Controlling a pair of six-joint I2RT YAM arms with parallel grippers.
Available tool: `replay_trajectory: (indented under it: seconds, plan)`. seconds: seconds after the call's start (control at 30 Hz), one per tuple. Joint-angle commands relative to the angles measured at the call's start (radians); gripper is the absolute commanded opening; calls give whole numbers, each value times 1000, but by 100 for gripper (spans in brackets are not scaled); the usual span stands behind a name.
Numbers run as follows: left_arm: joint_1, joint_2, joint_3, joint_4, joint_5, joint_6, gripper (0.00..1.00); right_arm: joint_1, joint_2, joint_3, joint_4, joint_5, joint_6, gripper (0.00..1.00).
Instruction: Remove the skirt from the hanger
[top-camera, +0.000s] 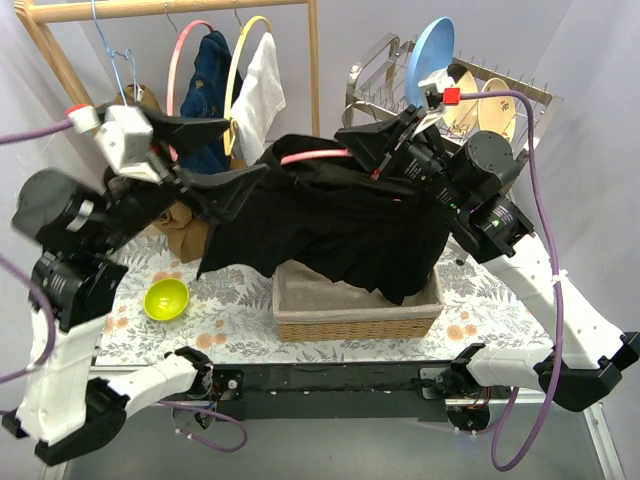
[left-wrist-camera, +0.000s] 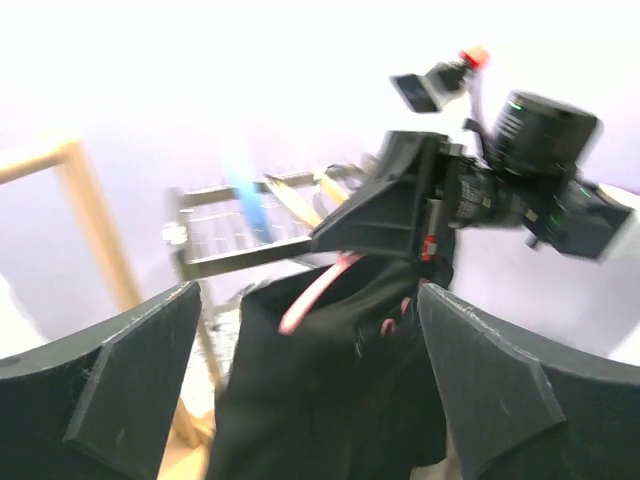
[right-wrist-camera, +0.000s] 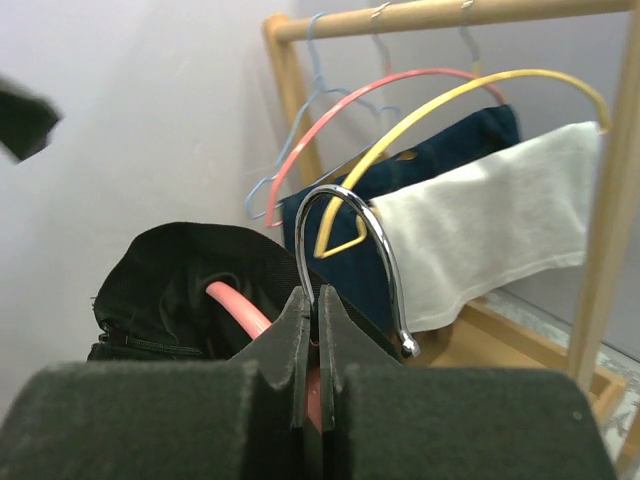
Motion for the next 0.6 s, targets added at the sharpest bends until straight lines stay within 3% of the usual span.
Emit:
replay_trajectory:
  seconds: [0.0,0.27,0.5,0.57]
  plan:
    - [1,177,81,-129,257,41,87,4,-12,50,110,-207,-8,1]
    - [1,362,198,-123,426,-22,56,16,-32,-4,208,-241,-13,1]
    - [1,356,131,-127,484,-16,54,21,-24,30,210,-233,-18,1]
    - [1,349,123,-124,490,-13,59,22,-15,47,196,-230,-33,1]
